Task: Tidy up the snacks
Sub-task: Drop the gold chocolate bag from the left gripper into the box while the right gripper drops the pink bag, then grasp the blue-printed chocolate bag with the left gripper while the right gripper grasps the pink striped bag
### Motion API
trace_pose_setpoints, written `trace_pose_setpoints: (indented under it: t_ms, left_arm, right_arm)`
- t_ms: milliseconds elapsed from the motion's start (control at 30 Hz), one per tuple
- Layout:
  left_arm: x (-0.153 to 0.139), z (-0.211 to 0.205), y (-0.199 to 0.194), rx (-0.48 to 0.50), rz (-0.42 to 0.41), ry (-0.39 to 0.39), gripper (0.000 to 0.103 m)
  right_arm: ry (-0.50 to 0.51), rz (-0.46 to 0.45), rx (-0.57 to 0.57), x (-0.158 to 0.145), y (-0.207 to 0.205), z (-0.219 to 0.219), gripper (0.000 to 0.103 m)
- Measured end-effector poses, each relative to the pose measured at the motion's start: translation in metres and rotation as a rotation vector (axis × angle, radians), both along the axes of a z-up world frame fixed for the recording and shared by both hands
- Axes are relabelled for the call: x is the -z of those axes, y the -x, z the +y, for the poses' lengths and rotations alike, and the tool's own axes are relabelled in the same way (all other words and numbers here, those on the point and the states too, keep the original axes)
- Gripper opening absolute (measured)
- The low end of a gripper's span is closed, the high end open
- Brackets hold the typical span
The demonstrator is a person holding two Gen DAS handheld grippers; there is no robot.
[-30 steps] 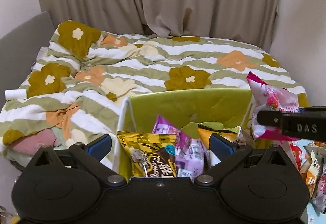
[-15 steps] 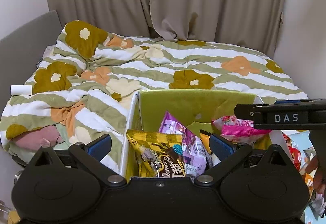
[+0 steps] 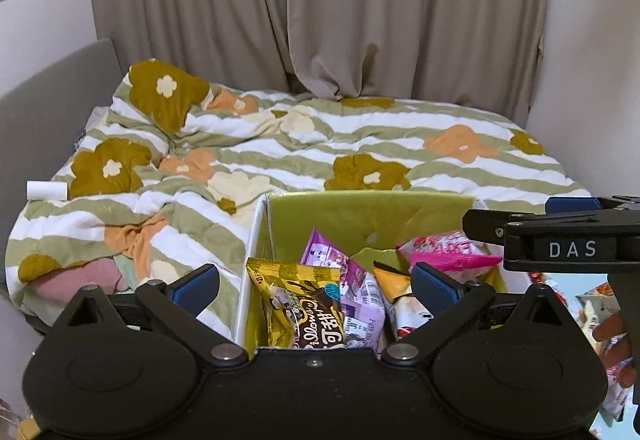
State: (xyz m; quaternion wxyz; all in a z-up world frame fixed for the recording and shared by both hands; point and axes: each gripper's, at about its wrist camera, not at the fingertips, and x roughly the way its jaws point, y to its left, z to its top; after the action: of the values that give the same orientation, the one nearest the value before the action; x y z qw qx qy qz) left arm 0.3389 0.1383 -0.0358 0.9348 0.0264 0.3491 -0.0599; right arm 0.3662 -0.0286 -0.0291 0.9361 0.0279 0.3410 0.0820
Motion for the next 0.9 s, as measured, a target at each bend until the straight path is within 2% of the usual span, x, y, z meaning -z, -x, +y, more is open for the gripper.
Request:
trace_pose_setpoints:
  t_ms: [267,467,667,900]
  left_arm:
    - [-0.031,-0.012,0.044,0.061,-0.066,0.015,0.103]
    - [-0.044,-0.038,0.081,0.196,-0.1,0.061,0.103]
    - [-0.044,-0.077,0.116,0.338,-0.121,0.081,0.103]
    - [-0.031,-0.147,0.145,0.463,-0.12,0.083,0.103]
  right_arm:
    - [-0.006,-0.033,0.066,-0.031,0.054,-0.014,0.103]
    - [0.007,-0.037,0.151,-0.047,0.113,-0.043,0.103]
    - [0.022,-0.045,0.297,-0.05,0.177,-0.097,0.103]
    - [0.075,-0.043,0.43,-0.038,0.226,-0.176,0.103]
